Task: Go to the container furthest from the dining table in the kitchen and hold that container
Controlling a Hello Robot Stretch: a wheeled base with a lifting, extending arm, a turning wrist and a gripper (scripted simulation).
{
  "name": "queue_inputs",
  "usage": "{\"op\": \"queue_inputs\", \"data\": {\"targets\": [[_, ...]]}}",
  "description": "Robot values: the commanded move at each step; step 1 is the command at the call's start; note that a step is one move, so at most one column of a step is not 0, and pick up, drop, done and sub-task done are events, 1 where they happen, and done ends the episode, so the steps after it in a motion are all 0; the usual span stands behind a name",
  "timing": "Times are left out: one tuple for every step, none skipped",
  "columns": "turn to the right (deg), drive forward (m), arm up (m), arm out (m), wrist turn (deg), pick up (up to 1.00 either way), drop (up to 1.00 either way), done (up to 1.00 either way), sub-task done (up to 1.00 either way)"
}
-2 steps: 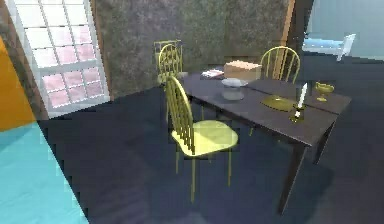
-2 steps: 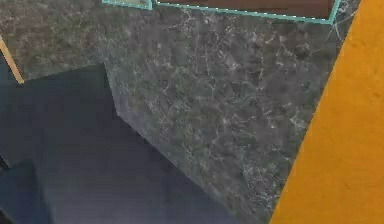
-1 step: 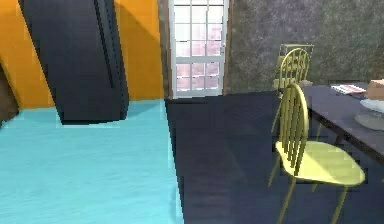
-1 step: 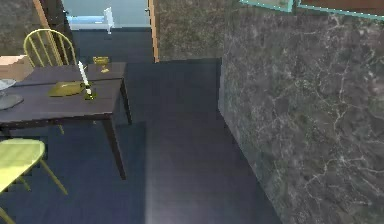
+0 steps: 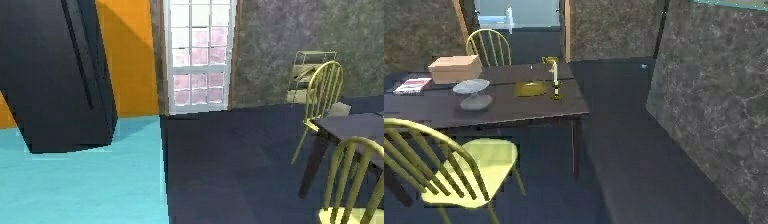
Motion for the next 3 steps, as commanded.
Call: {"op": "queue_inputs", "data": {"targets": [[-45.0, 0.0, 0.0, 0.0, 0.0, 0.0, 0.0, 0.0, 0.0], [-15.0, 0.0, 0.0, 0.0, 0.0, 0.0, 0.0, 0.0, 0.0], [0.0, 1.0, 0.0, 0.0, 0.0, 0.0, 0.0, 0.0, 0.0]]}}
